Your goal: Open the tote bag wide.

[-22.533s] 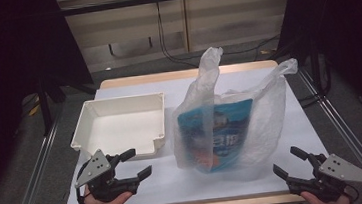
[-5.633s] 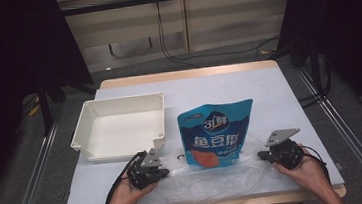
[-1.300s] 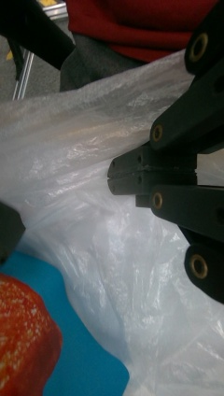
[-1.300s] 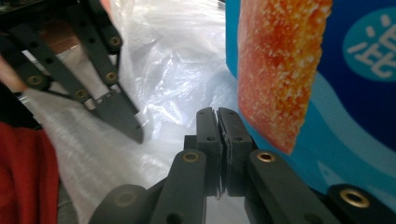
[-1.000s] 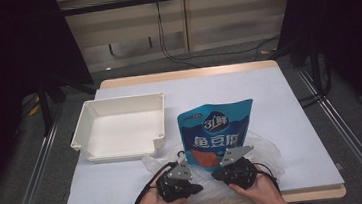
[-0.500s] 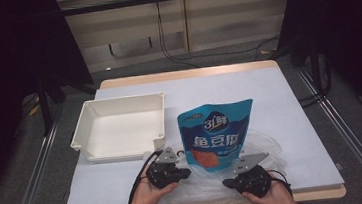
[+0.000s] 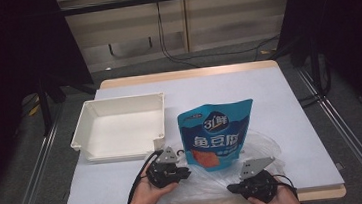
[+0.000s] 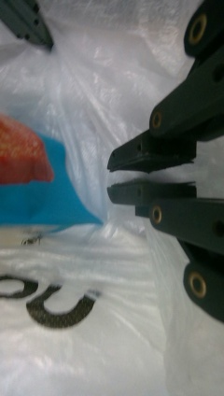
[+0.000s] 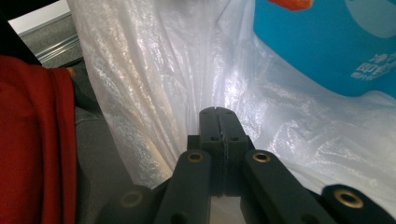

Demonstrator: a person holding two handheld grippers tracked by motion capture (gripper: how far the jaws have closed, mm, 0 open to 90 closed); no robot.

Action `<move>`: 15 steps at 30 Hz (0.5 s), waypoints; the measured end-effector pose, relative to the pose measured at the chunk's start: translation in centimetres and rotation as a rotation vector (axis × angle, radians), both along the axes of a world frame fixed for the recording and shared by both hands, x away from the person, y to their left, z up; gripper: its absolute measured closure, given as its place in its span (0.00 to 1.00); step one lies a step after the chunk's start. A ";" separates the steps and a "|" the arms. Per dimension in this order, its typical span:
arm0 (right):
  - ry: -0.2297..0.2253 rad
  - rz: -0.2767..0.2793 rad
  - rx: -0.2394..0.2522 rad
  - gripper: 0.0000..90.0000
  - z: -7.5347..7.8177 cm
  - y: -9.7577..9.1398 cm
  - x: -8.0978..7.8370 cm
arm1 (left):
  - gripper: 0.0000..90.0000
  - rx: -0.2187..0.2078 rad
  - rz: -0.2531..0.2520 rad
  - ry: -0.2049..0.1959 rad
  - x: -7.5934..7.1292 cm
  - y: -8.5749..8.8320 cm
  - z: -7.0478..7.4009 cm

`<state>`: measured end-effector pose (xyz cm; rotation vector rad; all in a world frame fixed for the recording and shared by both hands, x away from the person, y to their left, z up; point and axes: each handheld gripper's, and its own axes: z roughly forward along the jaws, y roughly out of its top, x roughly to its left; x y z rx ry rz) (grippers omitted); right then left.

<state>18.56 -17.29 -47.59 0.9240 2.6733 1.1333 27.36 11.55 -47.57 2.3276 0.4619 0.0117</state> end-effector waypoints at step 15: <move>-0.133 -0.199 0.179 0.84 1.7 -2.9 0.2 | 0.70 -0.111 0.008 0.016 -0.5 1.1 1.1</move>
